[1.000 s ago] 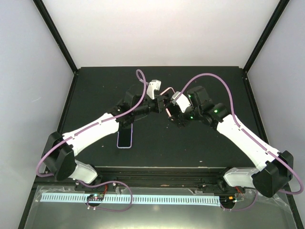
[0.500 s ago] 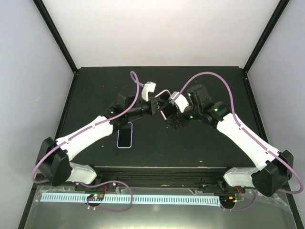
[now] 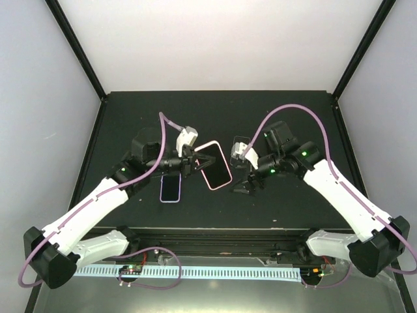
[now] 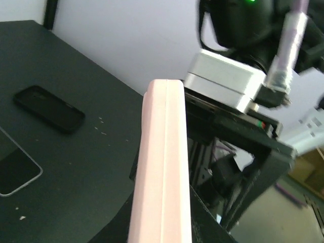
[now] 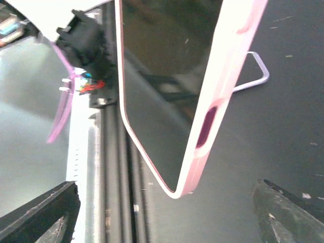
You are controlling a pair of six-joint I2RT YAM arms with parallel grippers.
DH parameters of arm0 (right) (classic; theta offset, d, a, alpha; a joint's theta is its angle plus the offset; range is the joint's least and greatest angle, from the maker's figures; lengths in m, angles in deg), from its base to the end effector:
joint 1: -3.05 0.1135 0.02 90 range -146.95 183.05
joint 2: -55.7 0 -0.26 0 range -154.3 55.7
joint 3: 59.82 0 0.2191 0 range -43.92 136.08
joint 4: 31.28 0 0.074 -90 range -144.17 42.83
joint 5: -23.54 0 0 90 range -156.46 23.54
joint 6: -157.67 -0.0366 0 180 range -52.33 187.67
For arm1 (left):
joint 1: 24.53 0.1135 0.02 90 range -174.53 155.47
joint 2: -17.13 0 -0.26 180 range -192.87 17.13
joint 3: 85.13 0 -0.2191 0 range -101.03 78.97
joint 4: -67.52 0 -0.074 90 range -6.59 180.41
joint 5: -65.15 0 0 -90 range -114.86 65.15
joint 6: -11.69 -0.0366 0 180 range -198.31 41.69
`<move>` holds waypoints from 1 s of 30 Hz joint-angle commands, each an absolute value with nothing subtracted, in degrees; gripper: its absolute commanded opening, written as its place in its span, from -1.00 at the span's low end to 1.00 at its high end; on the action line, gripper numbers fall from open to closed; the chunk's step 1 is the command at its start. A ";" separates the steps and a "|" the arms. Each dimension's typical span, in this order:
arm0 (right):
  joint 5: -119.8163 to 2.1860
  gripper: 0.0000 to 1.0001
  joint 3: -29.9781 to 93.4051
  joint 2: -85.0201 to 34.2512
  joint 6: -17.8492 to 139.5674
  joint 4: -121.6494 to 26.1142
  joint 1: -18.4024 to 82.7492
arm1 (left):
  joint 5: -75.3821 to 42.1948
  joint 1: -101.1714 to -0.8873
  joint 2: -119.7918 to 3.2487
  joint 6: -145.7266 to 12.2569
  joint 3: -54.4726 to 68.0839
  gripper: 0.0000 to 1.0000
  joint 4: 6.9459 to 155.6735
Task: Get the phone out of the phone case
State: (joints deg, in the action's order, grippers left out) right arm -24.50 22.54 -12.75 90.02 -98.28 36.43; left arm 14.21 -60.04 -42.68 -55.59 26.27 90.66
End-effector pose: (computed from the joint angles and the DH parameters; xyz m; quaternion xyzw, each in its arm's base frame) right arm 0.1518 0.1293 0.3271 -0.5142 0.7300 0.3665 0.2616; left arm 0.1535 -0.1378 0.3463 0.2867 0.7170 -0.5119 0.3765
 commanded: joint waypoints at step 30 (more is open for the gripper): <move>-8.68 -0.25 35.45 -22.43 115.18 -121.54 38.22 | 37.27 -56.89 -40.82 -57.74 25.88 -0.97 79.22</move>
State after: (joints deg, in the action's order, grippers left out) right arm -7.78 33.84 -23.48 114.68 -121.69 37.79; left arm 34.56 -57.76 -43.51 -58.46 26.79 83.69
